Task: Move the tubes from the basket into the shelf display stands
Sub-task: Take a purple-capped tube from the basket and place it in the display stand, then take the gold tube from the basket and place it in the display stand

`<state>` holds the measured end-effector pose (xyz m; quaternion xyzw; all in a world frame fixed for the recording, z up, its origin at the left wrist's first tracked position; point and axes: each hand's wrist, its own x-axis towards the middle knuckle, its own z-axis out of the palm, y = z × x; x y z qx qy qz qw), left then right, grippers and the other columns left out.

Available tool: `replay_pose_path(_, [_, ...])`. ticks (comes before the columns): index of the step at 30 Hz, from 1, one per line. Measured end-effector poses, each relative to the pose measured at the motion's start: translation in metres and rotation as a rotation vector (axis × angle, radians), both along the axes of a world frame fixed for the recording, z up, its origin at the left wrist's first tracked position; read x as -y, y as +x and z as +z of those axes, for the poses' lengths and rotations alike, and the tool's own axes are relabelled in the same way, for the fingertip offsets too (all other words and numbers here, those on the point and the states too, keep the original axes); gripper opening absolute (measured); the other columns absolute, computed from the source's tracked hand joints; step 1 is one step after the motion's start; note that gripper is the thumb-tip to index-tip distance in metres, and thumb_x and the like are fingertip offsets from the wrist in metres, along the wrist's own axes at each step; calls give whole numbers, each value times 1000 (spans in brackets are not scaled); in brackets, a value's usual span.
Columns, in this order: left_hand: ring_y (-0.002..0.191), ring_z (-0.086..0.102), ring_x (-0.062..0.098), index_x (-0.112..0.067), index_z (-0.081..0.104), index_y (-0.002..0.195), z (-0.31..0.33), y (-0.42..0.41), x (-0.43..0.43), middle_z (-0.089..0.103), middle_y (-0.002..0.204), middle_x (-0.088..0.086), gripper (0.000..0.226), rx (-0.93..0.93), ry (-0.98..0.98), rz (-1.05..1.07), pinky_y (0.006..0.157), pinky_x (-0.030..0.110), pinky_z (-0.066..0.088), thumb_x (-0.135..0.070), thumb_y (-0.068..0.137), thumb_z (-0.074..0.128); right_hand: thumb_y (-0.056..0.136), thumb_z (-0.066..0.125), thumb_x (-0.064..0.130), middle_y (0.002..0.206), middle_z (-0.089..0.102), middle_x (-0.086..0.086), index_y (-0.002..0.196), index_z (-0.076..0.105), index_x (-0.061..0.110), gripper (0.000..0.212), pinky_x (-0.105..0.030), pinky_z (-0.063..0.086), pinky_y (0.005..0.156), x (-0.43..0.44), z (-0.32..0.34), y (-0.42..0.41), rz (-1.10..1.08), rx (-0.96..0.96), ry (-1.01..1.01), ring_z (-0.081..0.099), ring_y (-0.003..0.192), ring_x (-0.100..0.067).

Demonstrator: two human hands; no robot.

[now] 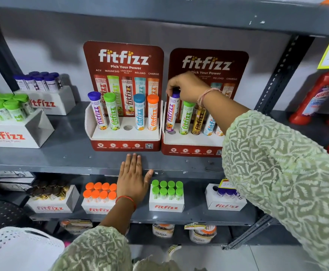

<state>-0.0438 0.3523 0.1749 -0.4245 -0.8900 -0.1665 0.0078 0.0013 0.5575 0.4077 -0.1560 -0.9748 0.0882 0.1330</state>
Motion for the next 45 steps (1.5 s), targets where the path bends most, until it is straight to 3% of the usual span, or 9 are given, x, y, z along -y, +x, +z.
replay_pose_path(4, [139, -6, 22, -6, 7, 142, 0, 0, 1, 6, 153, 12, 114, 2, -10, -12, 108, 31, -11, -72, 59, -35, 69, 45, -26, 108, 69, -14, 88, 68, 1, 40, -29, 50, 90, -1, 4, 7, 9, 44, -11, 62, 104, -25])
replay_pose_path(11, [139, -5, 23, -5, 8, 142, -2, -1, 1, 6, 153, 13, 113, -14, -2, 4, 109, 33, -10, -71, 61, -34, 72, 47, -22, 108, 68, -13, 92, 69, 5, 40, -38, 54, 91, 2, -2, 7, 40, 113, 17, 62, 101, -27])
replay_pose_path(19, [139, -6, 21, -6, 6, 142, -2, -2, 1, 4, 153, 10, 115, -31, -2, -30, 109, 31, -11, -72, 58, -35, 77, 71, 19, 122, 65, -10, 113, 64, 10, 38, -24, 41, 87, 2, -4, 6, -87, 109, -71, 59, 111, -22])
replay_pose_path(24, [138, -10, 18, -6, 2, 142, 4, -7, -2, 2, 153, 10, 115, -47, -3, -55, 108, 31, -12, -70, 56, -38, 78, 70, 15, 122, 65, -12, 115, 62, 7, 38, -26, 43, 93, -1, -7, 4, -109, 110, -62, 59, 111, -24])
replay_pose_path(27, [136, -3, 18, -4, 9, 141, 7, -11, 5, 11, 152, 14, 99, -39, 113, -85, 111, 35, -2, -69, 74, -21, 77, 71, 14, 127, 61, -14, 123, 56, 10, 48, -29, 42, 100, -7, -5, 12, -143, 121, -30, 57, 115, -26])
replay_pose_path(29, [136, 10, 28, 1, 18, 139, 6, -18, 26, 21, 148, 21, 83, -59, 216, 15, 111, 43, 11, -60, 88, -2, 77, 70, 14, 131, 57, -17, 128, 51, 9, 55, -29, 38, 103, 1, -6, 17, -117, -53, 0, 53, 120, -28])
replay_pose_path(33, [134, 18, 36, 5, 25, 137, -37, -20, 115, 26, 145, 26, 74, -30, 286, 359, 109, 42, 10, -52, 93, 11, 80, 57, 12, 111, 69, -18, 100, 68, 4, 24, -31, 42, 94, 91, -53, -16, 194, -574, 55, 61, 106, -28])
replay_pose_path(39, [134, 19, 36, 5, 24, 137, -117, 33, 271, 28, 144, 25, 74, 122, 134, 873, 110, 39, 6, -53, 92, 10, 71, 53, 1, 91, 76, -18, 81, 73, 3, 22, -39, 58, 79, 274, -218, -95, 857, -196, -83, 71, 86, -34])
replay_pose_path(45, [137, 9, 27, 4, 26, 137, -165, 84, 356, 27, 144, 21, 72, 180, 39, 1122, 112, 31, -2, -52, 94, 12, 77, 57, 3, 102, 72, -26, 93, 71, -2, 22, -47, 55, 85, 431, -332, -163, 1075, 212, -212, 68, 94, -40])
